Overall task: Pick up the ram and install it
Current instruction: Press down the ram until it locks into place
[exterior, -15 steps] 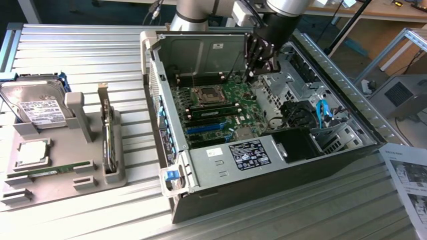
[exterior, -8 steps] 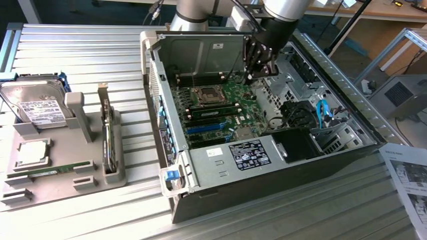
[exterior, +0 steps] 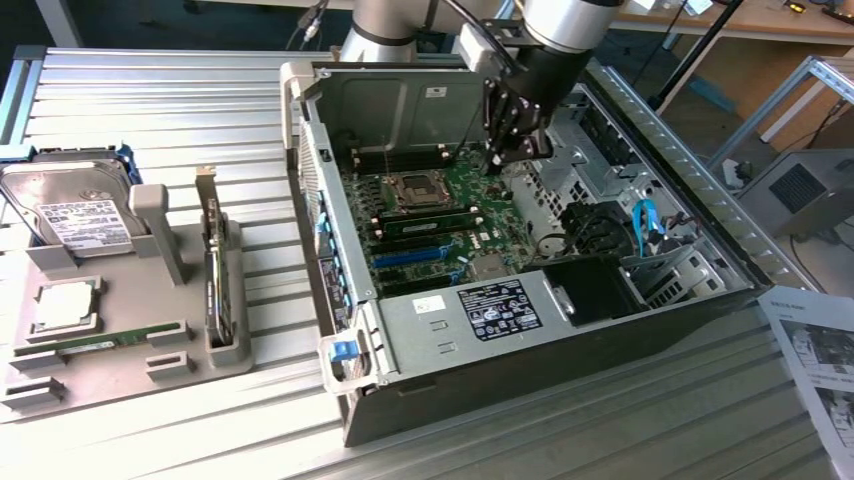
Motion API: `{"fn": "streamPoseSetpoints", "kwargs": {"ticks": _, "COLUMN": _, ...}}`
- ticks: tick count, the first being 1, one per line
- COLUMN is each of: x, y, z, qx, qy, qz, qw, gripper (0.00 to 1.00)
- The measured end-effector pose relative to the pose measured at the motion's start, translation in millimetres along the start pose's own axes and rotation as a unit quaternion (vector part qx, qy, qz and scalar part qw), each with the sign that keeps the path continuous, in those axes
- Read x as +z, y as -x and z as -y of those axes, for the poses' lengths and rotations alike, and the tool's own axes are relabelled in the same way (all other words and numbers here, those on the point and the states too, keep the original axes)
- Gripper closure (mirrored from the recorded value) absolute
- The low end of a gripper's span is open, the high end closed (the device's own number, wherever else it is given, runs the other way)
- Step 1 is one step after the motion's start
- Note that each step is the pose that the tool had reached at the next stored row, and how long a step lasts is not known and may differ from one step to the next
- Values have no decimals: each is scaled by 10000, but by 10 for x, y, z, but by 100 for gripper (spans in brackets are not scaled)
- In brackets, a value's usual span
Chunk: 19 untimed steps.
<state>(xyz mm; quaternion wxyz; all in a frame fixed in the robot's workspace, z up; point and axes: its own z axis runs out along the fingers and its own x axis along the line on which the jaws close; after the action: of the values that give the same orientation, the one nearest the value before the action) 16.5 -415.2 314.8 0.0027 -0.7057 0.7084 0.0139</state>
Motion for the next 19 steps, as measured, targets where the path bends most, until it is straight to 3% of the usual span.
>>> {"fn": "streamPoseSetpoints", "kwargs": {"ticks": 19, "x": 254, "y": -6, "z": 4, "qx": 0, "qy": 0, "qz": 2, "qw": 10000, "gripper": 89}}
